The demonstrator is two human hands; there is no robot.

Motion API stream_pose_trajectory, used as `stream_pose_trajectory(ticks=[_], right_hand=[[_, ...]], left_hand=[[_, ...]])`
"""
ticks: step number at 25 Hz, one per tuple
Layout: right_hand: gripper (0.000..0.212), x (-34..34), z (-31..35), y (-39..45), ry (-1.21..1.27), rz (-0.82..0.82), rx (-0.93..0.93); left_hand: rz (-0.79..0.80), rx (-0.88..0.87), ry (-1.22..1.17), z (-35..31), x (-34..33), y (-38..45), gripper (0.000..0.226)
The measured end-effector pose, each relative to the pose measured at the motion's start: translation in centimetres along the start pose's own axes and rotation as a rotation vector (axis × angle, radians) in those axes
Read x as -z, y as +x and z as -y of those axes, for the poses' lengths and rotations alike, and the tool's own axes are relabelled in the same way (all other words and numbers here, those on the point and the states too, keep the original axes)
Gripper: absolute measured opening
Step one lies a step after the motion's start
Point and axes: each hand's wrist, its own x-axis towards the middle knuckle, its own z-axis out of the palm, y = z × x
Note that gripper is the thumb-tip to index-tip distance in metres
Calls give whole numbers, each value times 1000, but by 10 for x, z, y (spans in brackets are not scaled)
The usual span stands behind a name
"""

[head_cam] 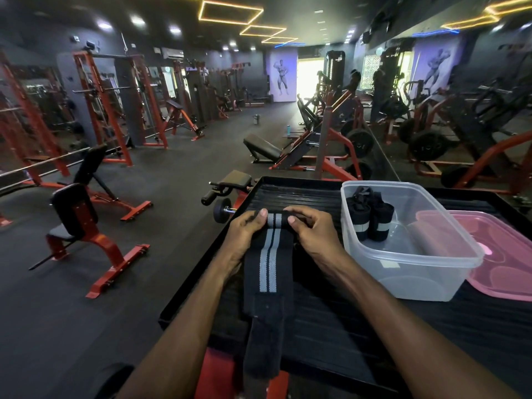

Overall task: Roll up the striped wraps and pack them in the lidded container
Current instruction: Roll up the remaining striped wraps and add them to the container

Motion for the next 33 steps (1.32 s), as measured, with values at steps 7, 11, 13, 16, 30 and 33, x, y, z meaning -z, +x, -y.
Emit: stream_pose_trajectory(ticks=[7, 11, 13, 16, 30, 33], right_hand=[[7, 2, -1, 1, 81, 90, -157], [23, 3, 1, 1, 8, 24, -4], [28, 3, 1, -1, -15, 35, 21], [27, 3, 0, -1, 41, 75, -41], [18, 1, 0, -5, 75, 145, -123], [12, 1, 1, -6, 63, 136, -137]], left_hand=[[0, -58, 4, -2, 2, -7, 26], [39, 44, -204, 0, -1, -9, 24], [40, 113, -216, 3, -1, -8, 37], [5, 50, -132, 5, 1, -7, 20], [52, -28, 2, 7, 2, -9, 18], [87, -76, 33, 6, 4, -10, 25]])
